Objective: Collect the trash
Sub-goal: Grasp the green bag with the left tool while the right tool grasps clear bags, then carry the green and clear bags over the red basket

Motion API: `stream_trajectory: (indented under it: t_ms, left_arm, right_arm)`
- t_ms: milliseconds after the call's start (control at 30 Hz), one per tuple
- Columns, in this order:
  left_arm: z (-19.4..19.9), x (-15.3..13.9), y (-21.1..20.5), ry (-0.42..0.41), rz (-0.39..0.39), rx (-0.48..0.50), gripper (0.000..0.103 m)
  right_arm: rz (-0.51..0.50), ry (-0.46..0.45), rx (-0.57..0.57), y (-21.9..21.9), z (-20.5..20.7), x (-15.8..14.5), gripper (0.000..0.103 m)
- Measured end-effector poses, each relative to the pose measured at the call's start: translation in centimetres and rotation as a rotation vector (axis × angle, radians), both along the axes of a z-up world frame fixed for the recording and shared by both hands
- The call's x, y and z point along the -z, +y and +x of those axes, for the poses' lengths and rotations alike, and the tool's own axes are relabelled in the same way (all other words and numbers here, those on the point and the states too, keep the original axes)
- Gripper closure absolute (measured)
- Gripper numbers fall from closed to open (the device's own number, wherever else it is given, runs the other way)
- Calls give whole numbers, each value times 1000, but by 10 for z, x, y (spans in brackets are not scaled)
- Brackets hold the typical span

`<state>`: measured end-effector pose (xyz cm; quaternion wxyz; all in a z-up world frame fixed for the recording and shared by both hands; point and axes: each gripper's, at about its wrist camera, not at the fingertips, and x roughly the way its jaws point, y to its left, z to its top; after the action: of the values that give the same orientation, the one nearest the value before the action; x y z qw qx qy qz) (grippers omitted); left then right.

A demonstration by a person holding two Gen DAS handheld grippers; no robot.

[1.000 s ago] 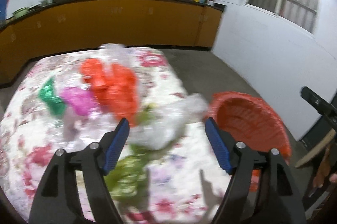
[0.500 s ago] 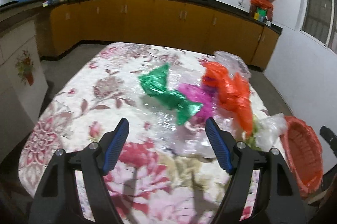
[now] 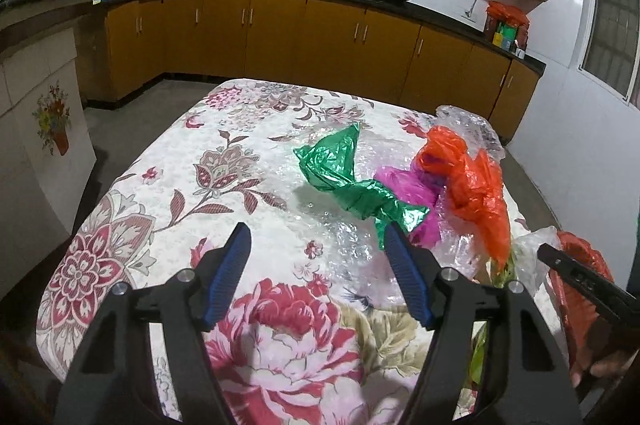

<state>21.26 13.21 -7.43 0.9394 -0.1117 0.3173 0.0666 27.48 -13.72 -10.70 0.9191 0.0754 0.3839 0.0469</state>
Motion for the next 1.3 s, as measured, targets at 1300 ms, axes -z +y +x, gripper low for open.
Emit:
stream_trajectory:
  t_ms: [1300]
  left_arm:
    - [72,38,1,153,-96,24,76]
  right_arm:
    - [-5,-79,-84,-11,-38,-16,83]
